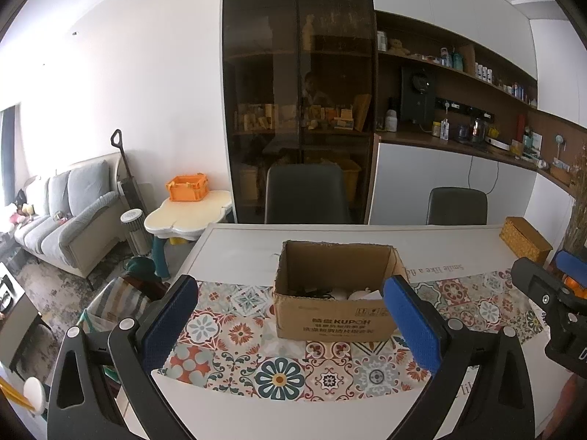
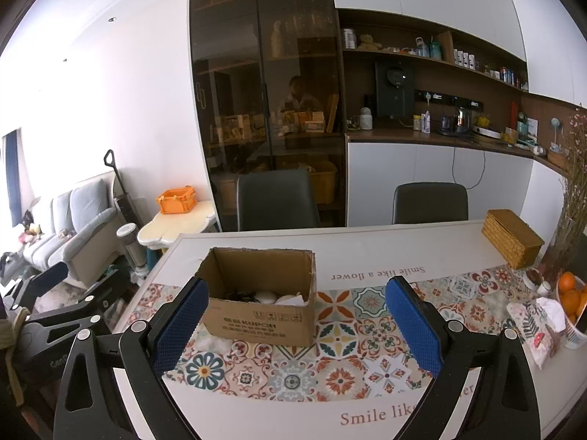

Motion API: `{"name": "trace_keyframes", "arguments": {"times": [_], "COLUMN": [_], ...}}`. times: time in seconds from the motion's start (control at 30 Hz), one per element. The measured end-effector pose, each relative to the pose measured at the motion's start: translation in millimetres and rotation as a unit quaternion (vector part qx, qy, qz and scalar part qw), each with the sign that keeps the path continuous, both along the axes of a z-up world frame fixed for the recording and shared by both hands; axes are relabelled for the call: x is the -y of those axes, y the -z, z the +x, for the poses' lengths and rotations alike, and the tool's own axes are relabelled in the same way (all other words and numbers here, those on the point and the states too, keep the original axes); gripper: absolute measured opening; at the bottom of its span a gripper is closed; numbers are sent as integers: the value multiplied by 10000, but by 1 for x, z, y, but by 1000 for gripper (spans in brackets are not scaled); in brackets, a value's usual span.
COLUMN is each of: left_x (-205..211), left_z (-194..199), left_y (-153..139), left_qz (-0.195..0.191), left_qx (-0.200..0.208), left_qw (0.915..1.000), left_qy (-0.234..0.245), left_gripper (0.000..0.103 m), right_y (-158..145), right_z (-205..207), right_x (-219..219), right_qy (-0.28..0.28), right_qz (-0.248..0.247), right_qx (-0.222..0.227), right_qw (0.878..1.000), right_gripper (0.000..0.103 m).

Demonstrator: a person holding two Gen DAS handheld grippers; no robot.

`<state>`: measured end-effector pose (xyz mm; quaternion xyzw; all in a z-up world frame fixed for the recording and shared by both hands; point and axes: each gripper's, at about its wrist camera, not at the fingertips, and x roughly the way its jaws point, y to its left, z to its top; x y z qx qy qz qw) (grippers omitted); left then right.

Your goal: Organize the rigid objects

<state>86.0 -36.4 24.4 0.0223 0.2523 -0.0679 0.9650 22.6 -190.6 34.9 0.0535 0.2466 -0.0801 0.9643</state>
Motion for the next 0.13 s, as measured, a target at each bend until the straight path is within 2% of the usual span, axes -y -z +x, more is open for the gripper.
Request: {"name": "trace_keyframes", "arguments": {"times": [0.13], "left_x": [-1], "left_z": [0], "left_y": [0], "left_qz": [-18], "left_qx": [-7], "left_qw": [10000], "left_qy": [11], "left_gripper": [103], "right_y": [0], "right_z": [0], "right_x": [0], "right_qy": [-6], "right_qz": [7], "right_qx": [10], "right_qw": [10000], "right_gripper": [97]}}
